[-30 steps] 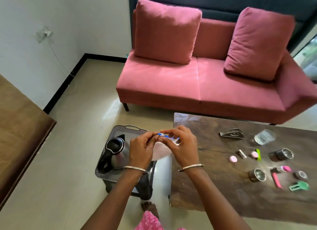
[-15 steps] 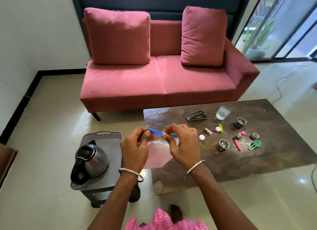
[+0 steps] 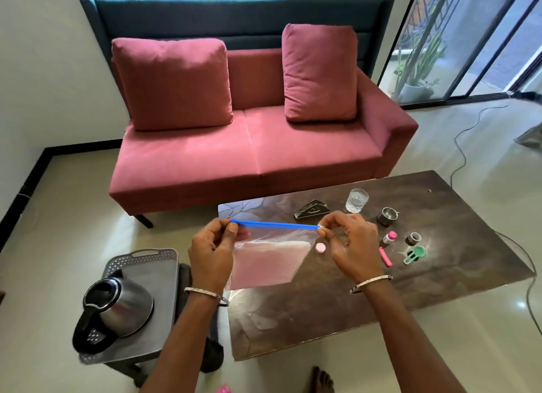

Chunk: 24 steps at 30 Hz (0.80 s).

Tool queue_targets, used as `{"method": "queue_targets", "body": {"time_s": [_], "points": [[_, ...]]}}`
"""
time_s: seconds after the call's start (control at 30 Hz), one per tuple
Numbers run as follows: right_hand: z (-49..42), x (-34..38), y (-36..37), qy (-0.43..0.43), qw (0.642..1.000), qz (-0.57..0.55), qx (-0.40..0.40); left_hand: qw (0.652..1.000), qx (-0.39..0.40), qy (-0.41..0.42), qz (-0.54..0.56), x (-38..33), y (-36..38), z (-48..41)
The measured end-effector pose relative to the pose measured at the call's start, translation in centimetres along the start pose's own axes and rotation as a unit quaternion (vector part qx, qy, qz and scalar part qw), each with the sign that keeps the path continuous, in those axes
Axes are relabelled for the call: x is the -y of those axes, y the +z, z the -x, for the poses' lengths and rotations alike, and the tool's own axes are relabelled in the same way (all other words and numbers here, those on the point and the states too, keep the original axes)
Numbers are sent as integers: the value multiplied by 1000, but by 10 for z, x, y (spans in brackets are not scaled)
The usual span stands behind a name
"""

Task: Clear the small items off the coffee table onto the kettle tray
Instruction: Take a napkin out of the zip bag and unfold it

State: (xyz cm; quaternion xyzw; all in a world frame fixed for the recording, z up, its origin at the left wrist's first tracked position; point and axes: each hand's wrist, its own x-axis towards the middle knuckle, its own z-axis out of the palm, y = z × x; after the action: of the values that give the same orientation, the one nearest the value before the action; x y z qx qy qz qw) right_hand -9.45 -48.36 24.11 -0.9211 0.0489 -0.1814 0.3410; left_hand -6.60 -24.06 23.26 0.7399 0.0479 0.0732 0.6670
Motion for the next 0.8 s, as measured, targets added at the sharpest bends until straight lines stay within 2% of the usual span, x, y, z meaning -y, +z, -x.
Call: {"method": "queue_targets", "body": {"time_s": [0.1,0.23,0.4,0.5,0.6,0.67,0.73,0.8], "points": [[-17,-29,-25,7,1000,-17,6,1000,8,-6,1,-6,42,-1],[-37,-60,-50,-8,998,-18,66,999,35,-17,7,-9,87,-9],[-55,-85,-63,-84,990,-19,109,994,98,39,-28,-16,145,-10],[-67,-100,-69,-107,988,9,113,991,105,63,-50,-24,173,-9],[-77,-114,-77,-97,991,-14,89,990,64,82,-96,-32,198,-6],[-80,-119,-79,-75,994,-42,70,985,-16,92,-148,-40,212,0],[-81,-123,-80,-30,995,-77,56,976,-100,90,-172,-47,226,8],[-81,-128,-80,22,991,-122,58,976,-112,57,-180,-49,240,18]]}}
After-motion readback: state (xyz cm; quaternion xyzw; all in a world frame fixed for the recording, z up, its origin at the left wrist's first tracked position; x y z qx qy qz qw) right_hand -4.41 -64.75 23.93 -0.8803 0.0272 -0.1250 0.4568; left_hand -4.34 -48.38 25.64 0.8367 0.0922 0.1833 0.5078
